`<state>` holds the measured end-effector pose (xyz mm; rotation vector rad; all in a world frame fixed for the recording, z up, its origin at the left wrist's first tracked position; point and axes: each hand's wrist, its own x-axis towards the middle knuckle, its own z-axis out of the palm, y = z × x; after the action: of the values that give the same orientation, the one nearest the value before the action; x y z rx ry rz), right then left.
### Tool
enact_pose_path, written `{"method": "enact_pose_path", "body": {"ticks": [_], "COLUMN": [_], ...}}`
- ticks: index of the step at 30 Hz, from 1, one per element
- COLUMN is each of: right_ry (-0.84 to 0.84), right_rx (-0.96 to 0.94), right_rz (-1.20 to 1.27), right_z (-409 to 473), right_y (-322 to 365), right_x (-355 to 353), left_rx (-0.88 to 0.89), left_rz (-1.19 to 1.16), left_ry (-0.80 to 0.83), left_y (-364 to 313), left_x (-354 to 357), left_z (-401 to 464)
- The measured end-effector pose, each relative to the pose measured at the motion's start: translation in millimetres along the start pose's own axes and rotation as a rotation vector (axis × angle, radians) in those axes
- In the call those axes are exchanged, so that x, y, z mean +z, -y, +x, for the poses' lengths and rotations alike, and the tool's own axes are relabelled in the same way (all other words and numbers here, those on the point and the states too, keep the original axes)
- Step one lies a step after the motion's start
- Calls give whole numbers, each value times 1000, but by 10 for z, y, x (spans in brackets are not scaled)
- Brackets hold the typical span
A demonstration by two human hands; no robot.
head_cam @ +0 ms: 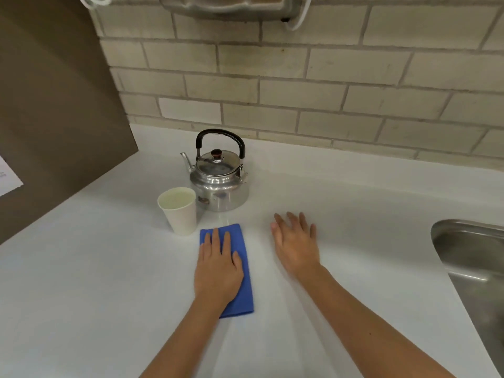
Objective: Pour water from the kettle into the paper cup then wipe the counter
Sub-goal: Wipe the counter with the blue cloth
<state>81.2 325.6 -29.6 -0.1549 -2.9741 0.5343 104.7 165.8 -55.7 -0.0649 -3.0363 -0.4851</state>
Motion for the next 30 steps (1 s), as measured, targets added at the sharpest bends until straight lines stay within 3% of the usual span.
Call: {"method": "enact_pose_path", "body": {"ticks": [3, 6, 9, 12, 16, 19, 23, 27, 30], "right_ry": [-44, -6, 11, 53, 77, 107, 129, 91, 73], "right_rx": [-61, -63, -29, 18, -23, -56, -59, -29, 12], "right_rz": [2, -16, -54, -48, -46, -69, -70, -64, -61], "right_z": [-86, -155, -218, -266, -272, -267, -269, -240, -174], "right_y": [130, 186, 187, 237, 452, 595, 640, 666, 719], "right_x": [66, 65, 70, 94, 154, 220, 272, 340, 377], "left_rx": [-47, 49, 90, 108, -83, -247, -334, -183, -79], "left_rz": [80, 72, -3, -44, -22, 13, 80, 69, 36], "left_ry": [3, 52, 101, 54, -48, -39, -51, -15, 4], "left_y": [-162, -441, -307, 281, 1581, 2215, 2067, 1656, 1757], "left_x": [31, 176, 68, -197, -641, -839, -697, -533, -637], "left_z": [157, 222, -13, -425, -575, -160, 333, 76, -207]}}
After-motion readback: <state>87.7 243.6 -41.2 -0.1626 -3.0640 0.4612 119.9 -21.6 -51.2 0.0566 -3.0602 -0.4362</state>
